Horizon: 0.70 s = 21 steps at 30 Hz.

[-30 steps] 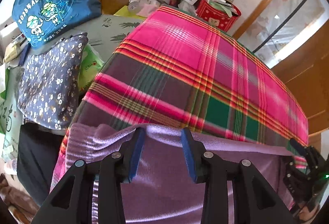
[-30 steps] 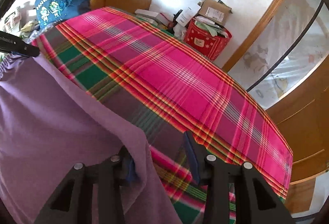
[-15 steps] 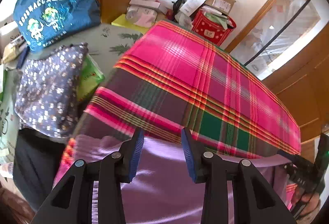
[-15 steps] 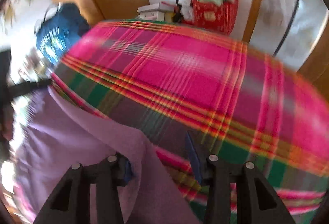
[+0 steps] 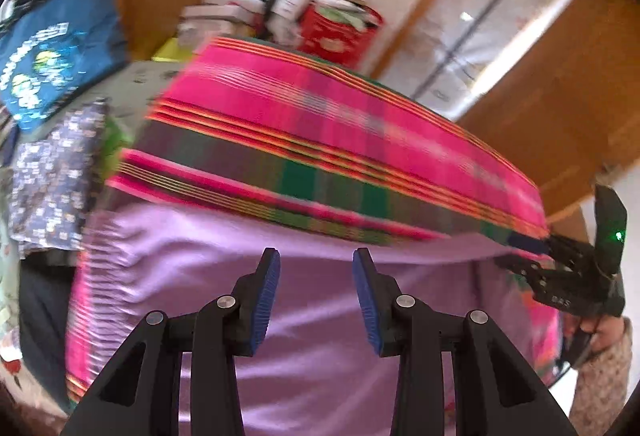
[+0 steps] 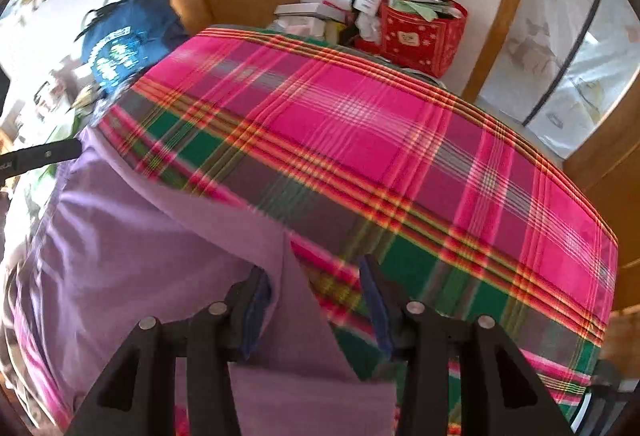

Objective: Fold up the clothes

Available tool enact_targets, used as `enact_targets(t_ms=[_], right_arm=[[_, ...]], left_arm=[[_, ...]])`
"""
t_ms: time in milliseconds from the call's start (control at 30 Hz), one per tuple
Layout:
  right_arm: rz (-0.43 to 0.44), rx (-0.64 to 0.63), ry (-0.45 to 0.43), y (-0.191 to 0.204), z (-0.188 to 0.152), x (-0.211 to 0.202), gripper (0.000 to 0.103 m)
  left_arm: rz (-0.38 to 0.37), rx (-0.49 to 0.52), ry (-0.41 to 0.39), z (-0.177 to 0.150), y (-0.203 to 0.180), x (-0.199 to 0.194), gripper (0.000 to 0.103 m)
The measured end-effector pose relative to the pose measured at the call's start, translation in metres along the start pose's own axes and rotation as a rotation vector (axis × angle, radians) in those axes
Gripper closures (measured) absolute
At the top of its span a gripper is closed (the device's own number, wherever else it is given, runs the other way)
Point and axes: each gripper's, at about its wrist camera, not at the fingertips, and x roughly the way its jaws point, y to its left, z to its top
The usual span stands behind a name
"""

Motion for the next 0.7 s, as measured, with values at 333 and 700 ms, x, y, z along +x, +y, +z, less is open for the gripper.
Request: enact_targets(t_ms=[333, 700], right_arm=[[0.018, -0.001, -0.026, -0.016, -0.058, -0.018, 0.058], [0.094, -0.069, -0.07, 0.022, -0.076, -0.013, 0.051]], left_arm=[[-0.117, 0.104, 0.096, -0.019, -0.061, 0.024, 0.064], [-0.171, 0.133, 0.151, -0.031, -0.091, 0.046, 0.064]])
